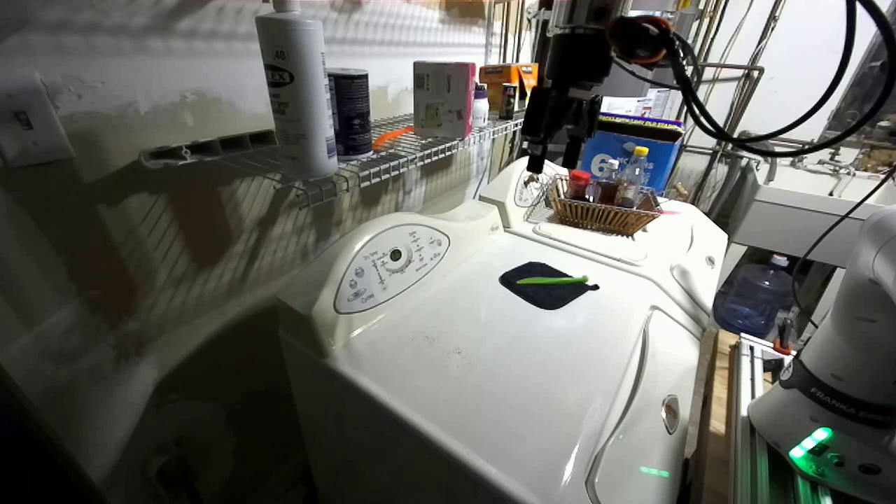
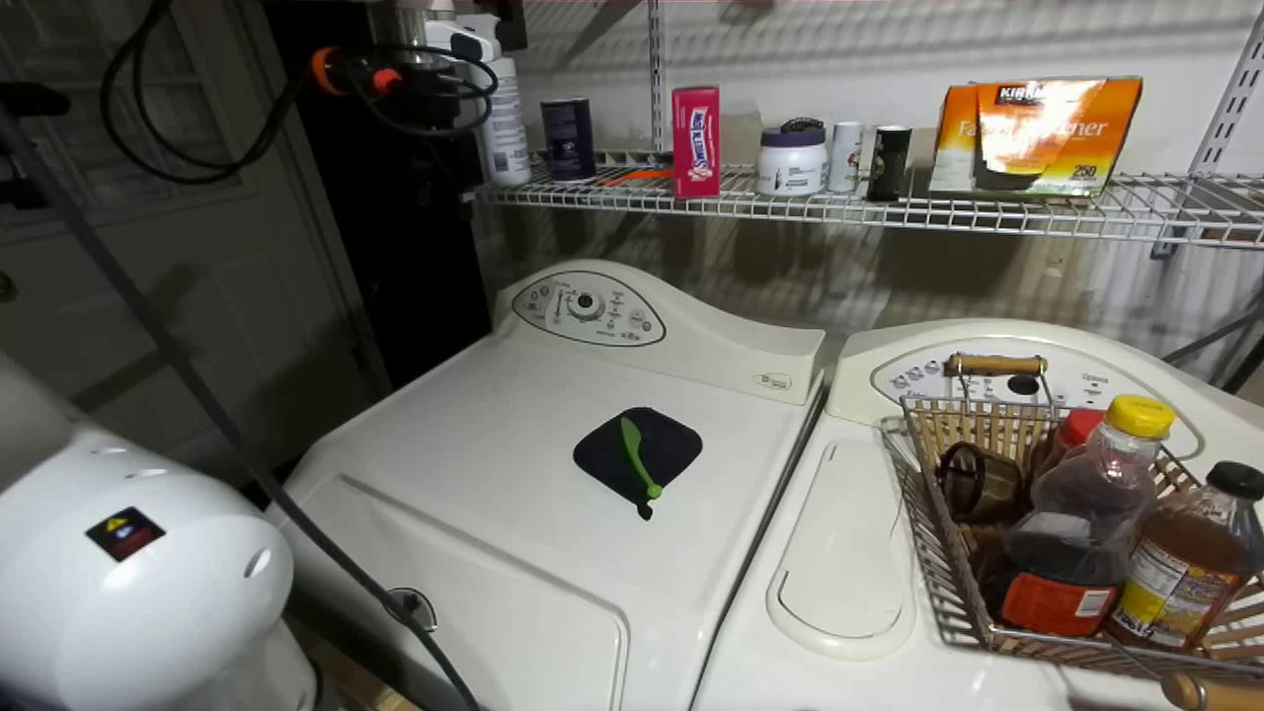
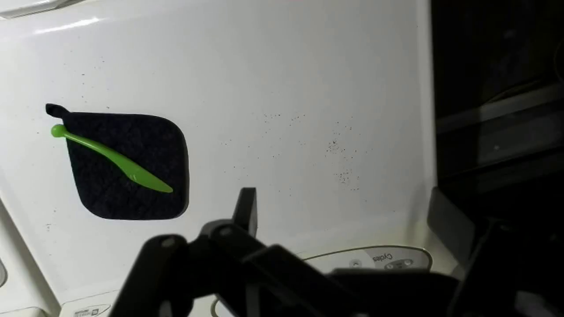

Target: Press a button on the washing machine on the left.

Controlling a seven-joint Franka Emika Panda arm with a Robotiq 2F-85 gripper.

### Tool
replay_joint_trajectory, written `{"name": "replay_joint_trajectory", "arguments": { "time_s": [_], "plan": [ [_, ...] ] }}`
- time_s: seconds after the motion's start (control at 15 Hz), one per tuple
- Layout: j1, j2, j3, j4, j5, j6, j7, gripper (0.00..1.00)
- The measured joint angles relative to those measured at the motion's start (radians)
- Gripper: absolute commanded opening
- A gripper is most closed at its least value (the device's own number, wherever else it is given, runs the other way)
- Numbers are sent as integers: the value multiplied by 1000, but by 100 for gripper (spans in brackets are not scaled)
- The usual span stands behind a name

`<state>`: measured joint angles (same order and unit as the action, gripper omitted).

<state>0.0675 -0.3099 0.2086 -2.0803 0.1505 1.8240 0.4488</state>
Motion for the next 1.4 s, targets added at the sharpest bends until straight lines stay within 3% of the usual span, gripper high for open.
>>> {"name": "replay_joint_trajectory", "arguments": {
  "time_s": [0.4, 0.47, 0.6, 1.2, 1.4],
  "plan": [
    [-2, 47, -21, -56, -7, 135, -15, 100],
    [-3, 64, -31, -75, -6, 180, -23, 75],
    [-7, 99, -54, -111, -6, 278, -53, 68],
    [-16, 282, -159, -185, 96, 630, -287, 3],
    [-20, 344, -172, -181, 193, 716, -395, 0]
  ]
}}
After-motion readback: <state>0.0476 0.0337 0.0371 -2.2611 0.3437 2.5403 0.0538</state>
